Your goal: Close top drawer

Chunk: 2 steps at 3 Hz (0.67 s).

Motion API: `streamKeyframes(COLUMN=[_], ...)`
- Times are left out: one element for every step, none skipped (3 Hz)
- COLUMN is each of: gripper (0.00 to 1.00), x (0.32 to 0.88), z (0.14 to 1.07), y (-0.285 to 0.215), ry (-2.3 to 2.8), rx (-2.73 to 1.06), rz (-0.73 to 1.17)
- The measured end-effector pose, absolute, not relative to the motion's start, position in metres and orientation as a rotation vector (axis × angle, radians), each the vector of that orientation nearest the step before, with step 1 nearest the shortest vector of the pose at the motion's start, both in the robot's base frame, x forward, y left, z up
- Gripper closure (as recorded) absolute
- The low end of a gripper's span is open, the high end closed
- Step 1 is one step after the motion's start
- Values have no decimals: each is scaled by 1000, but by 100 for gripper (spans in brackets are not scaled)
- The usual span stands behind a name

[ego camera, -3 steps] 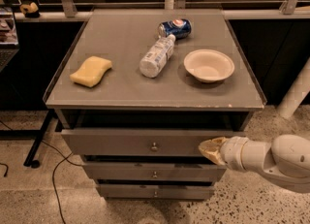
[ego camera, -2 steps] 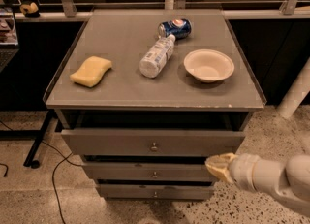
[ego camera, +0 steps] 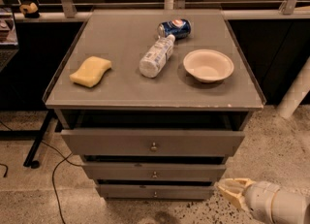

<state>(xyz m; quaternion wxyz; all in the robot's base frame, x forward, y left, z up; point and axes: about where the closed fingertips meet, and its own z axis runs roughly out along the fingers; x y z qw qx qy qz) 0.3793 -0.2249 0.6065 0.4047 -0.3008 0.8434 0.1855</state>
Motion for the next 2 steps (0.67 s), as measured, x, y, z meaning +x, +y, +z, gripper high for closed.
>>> streamKeyframes(gripper=[58, 35], x=[380, 380], z=[607, 607], y=[-224, -224], ry=[2128, 2128], rx=[-761, -762], rz=[469, 469])
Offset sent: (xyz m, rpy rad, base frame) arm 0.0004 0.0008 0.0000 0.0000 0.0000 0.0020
